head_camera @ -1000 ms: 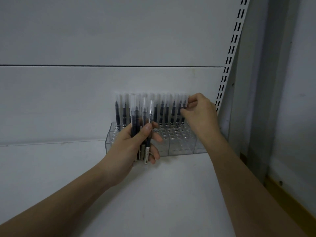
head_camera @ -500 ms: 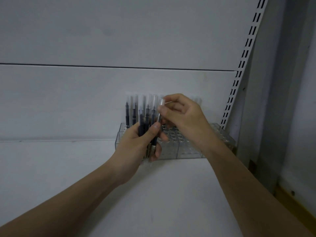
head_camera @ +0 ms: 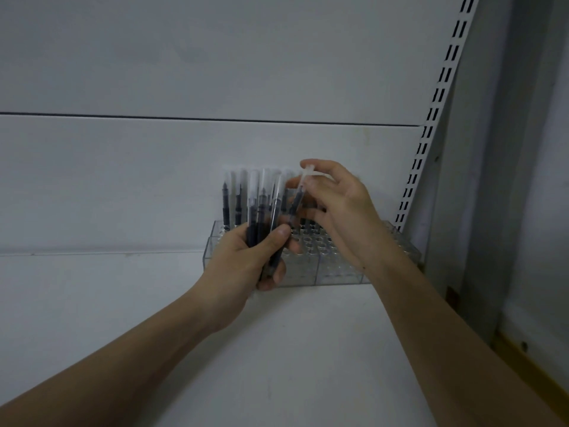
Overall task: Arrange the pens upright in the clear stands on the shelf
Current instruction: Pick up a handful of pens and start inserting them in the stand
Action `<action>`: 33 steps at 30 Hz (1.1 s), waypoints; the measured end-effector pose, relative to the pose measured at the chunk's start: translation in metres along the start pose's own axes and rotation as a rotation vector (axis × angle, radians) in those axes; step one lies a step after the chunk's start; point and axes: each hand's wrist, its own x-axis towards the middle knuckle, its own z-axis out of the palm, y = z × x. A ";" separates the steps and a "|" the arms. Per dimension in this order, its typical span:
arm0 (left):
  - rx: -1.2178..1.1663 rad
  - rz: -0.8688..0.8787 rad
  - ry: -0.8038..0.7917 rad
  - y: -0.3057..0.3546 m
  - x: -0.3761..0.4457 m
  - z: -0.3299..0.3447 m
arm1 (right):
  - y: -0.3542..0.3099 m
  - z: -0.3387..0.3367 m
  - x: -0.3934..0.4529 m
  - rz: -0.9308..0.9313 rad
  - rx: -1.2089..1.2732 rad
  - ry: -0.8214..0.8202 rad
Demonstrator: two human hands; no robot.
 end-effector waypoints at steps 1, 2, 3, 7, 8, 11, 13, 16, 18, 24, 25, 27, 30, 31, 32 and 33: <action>-0.005 0.004 0.011 0.000 0.000 0.000 | 0.001 0.001 -0.001 -0.009 -0.054 0.005; -0.014 0.011 0.020 -0.001 0.001 0.000 | 0.003 0.001 -0.001 -0.020 -0.118 0.005; -0.027 0.017 0.025 -0.001 0.001 -0.001 | 0.004 0.002 -0.001 -0.028 -0.159 0.004; -0.067 0.001 0.020 -0.002 0.002 -0.001 | -0.001 -0.005 0.000 -0.066 -0.108 0.149; -0.069 -0.004 0.013 -0.002 0.001 -0.002 | -0.005 -0.010 0.002 -0.091 -0.067 0.223; -0.082 -0.017 -0.020 -0.002 0.001 -0.002 | -0.013 -0.029 0.005 -0.225 -0.088 0.461; -0.062 -0.029 -0.036 -0.003 0.001 -0.003 | -0.013 -0.038 0.006 -0.317 -0.240 0.572; -0.047 -0.041 -0.066 -0.005 0.001 -0.004 | -0.009 -0.044 0.008 -0.369 -0.447 0.589; -0.052 -0.048 -0.083 -0.005 0.001 -0.003 | -0.004 -0.045 0.009 -0.389 -0.567 0.558; -0.074 -0.097 -0.099 -0.002 -0.001 -0.001 | 0.006 -0.050 0.012 -0.408 -0.700 0.504; -0.093 -0.105 -0.099 -0.001 -0.001 0.000 | 0.007 -0.051 0.012 -0.404 -0.703 0.502; -0.123 -0.102 -0.099 -0.001 -0.001 0.001 | 0.010 -0.054 0.013 -0.378 -0.717 0.492; -0.117 -0.067 -0.107 0.000 0.000 0.001 | 0.014 -0.057 0.015 -0.318 -0.790 0.451; -0.109 -0.051 -0.111 0.000 -0.001 0.000 | 0.015 -0.058 0.015 -0.302 -0.811 0.445; -0.103 -0.035 -0.113 0.000 -0.001 0.000 | 0.016 -0.060 0.015 -0.289 -0.824 0.450; -0.100 -0.022 -0.113 0.000 0.000 -0.001 | 0.017 -0.061 0.015 -0.278 -0.840 0.457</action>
